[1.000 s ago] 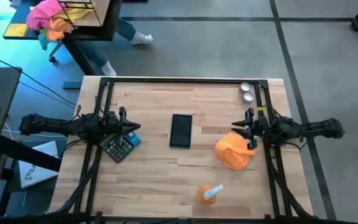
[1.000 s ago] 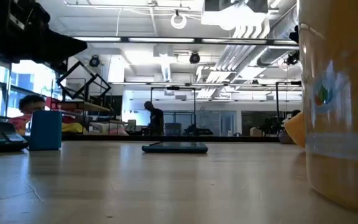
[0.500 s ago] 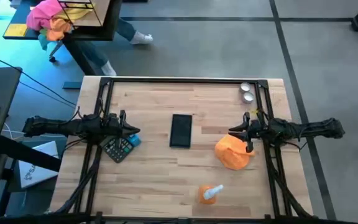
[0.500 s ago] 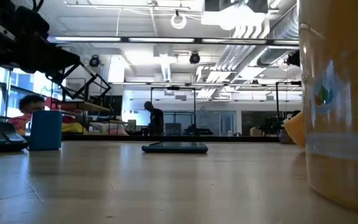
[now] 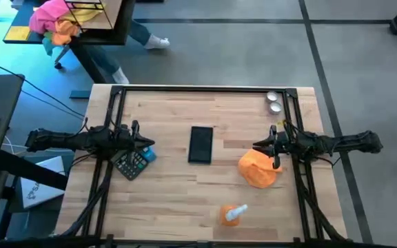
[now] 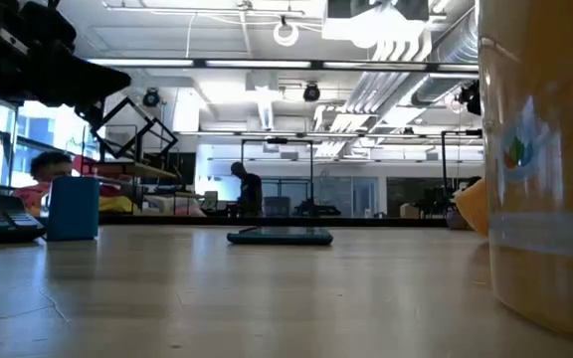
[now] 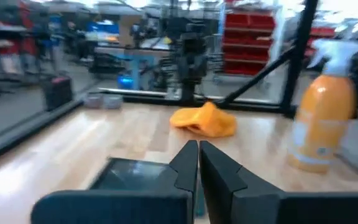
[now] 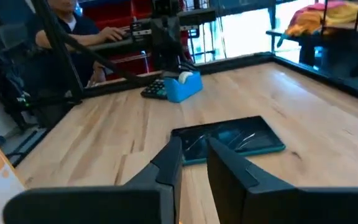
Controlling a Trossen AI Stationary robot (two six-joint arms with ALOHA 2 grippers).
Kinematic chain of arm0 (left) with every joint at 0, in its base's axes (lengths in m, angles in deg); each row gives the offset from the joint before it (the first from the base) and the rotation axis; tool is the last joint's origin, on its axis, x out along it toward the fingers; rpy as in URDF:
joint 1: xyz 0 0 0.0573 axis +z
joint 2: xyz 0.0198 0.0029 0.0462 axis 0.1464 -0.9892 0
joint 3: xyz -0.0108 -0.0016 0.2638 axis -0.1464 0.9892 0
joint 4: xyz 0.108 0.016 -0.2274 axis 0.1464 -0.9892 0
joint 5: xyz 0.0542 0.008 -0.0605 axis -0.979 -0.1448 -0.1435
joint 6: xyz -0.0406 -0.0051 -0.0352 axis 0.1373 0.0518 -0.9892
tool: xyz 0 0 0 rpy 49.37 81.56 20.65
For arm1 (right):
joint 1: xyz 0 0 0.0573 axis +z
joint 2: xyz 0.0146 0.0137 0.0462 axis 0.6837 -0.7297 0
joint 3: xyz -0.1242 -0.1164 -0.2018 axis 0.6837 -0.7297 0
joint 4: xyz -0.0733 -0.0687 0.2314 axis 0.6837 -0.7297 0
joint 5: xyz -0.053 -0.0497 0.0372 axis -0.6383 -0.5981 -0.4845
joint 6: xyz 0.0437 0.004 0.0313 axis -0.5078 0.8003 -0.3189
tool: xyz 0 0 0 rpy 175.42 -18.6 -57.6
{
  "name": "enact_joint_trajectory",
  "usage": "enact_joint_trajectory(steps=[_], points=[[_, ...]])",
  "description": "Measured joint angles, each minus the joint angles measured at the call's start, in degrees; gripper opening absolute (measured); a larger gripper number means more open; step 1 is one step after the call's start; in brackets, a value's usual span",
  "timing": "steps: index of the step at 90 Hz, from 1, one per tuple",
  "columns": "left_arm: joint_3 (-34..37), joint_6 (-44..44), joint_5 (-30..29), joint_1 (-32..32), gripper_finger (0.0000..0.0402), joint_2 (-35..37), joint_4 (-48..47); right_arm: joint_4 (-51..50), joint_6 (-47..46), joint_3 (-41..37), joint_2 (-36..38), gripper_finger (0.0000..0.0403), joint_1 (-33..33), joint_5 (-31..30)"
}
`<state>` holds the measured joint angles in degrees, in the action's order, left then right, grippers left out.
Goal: Apply microfiber cloth
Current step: Return to Home Position
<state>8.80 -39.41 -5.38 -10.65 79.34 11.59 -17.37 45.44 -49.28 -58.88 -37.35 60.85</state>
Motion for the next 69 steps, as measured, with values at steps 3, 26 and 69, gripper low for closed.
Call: enact_joint_trajectory(steps=[3, 26, 69], points=[[0.00, 0.58, -1.40, 0.01, 0.0000, 0.01, -0.02, 0.00, 0.43, 0.00, 0.00, 0.0044, 0.00, 0.00], [0.00, 1.33, -2.84, 0.01, 0.0000, 0.01, -0.16, -0.08, 0.27, 0.02, 0.00, 0.0044, 0.00, 0.05], [0.00, 1.33, -2.84, 0.01, 0.0000, 0.01, -0.33, -0.20, 0.29, 0.04, 0.00, 0.0044, 0.00, 0.07]])
